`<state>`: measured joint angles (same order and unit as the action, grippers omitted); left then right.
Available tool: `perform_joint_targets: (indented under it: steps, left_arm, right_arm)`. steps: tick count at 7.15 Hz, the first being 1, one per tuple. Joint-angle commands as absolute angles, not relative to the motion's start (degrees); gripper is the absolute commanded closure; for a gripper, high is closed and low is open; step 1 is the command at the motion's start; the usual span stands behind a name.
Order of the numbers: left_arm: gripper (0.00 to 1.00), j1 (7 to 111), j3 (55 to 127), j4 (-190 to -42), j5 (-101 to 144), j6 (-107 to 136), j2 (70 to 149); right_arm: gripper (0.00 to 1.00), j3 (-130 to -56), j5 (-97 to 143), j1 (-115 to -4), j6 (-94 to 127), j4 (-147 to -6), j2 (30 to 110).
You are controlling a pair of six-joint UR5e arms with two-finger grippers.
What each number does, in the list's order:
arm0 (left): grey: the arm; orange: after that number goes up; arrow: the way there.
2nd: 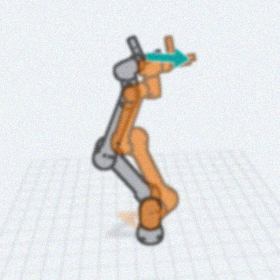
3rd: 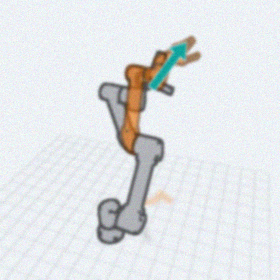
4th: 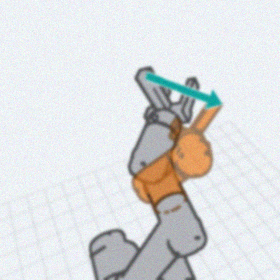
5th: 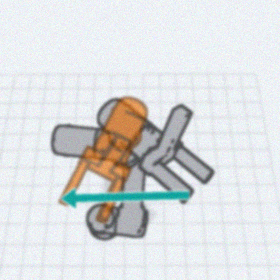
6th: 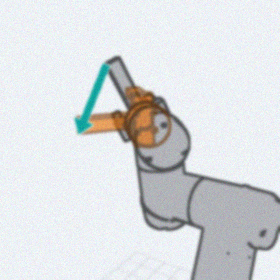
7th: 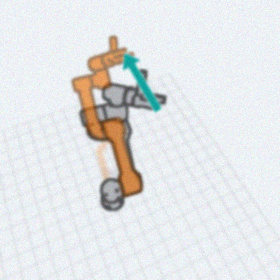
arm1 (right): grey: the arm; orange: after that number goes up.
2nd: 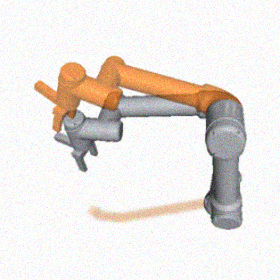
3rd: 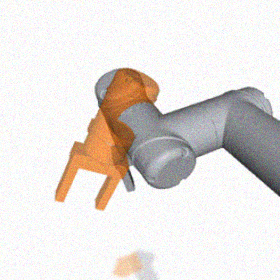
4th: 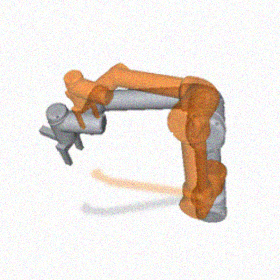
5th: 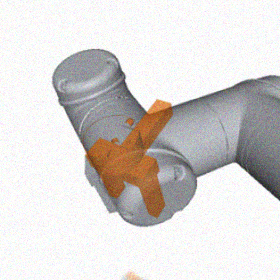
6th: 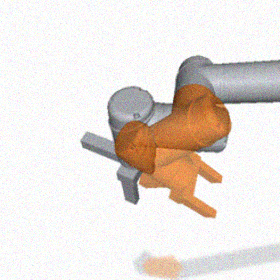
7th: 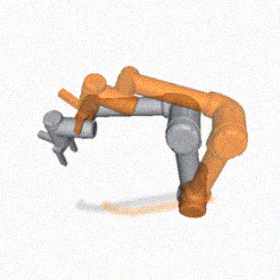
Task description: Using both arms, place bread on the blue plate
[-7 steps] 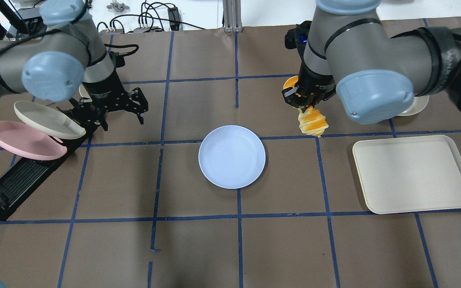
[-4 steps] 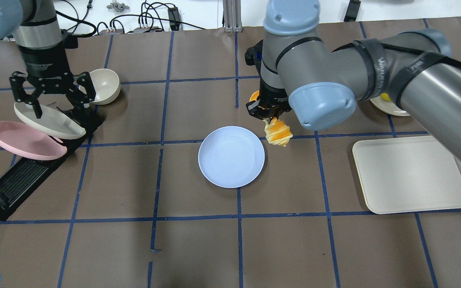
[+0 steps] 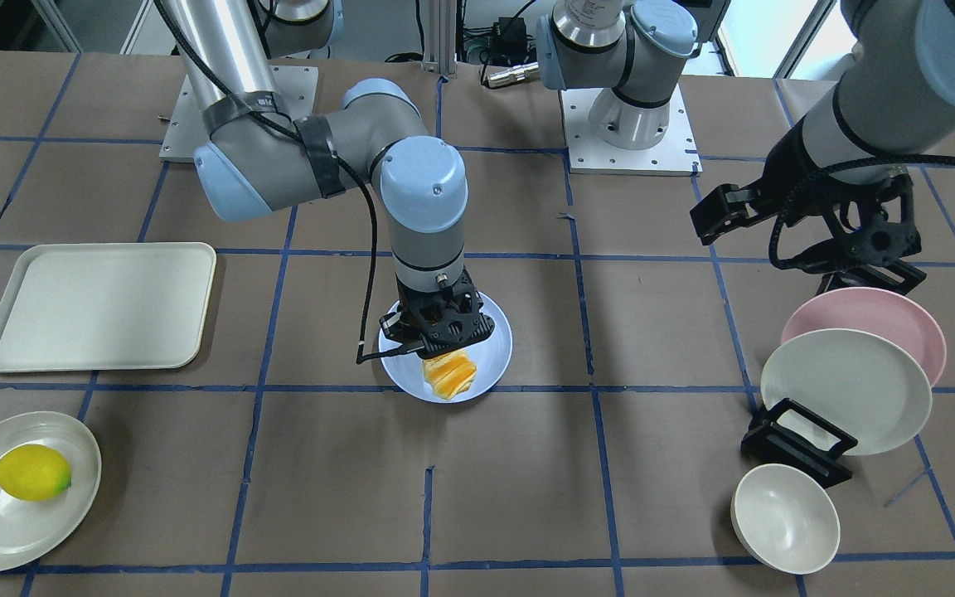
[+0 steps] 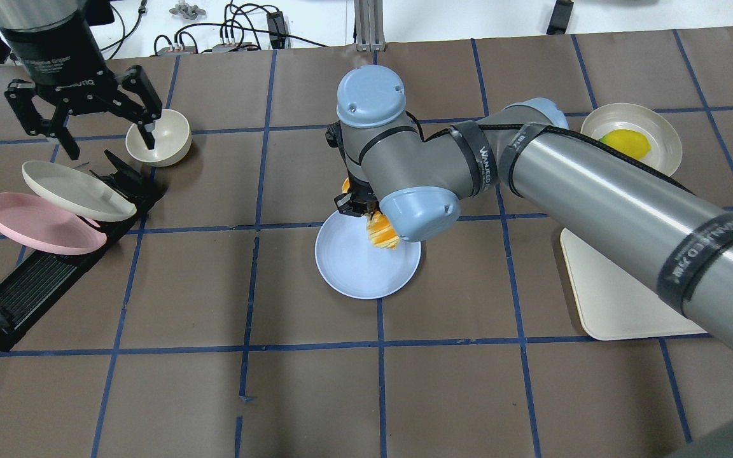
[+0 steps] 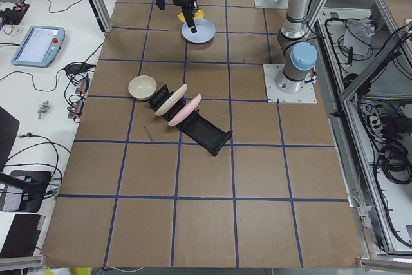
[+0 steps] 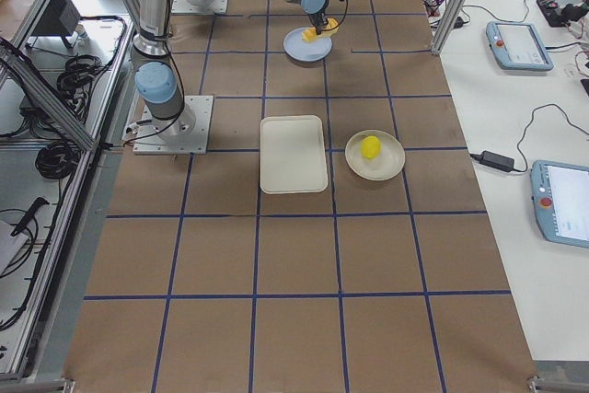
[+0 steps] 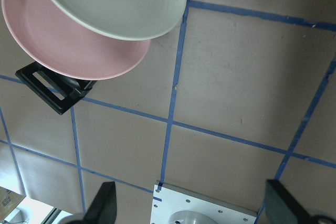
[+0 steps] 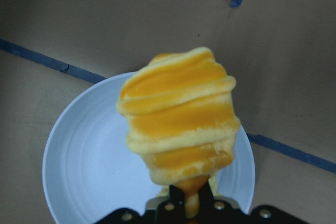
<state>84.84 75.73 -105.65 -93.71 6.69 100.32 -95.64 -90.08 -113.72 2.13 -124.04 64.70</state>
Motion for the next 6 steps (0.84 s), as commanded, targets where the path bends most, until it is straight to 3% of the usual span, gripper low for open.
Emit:
perform_joint_targets:
  steps: [1,5,6]
  left_arm:
    - [0.00,90.07,80.04,-94.87,-92.20,10.34,99.76]
    - [0.00,90.35,82.18,-93.16,-92.02,9.84,98.70]
    - [0.00,89.92,82.79,-93.16,-91.76,9.23,98.35]
  right_arm:
    - [0.92,-97.20,-90.35,-113.99,1.41,-125.51,63.10]
    - [0.89,-98.26,-90.26,-113.99,1.41,-124.72,63.19]
    - [0.01,-98.26,-90.18,-113.99,1.49,-124.72,63.19]
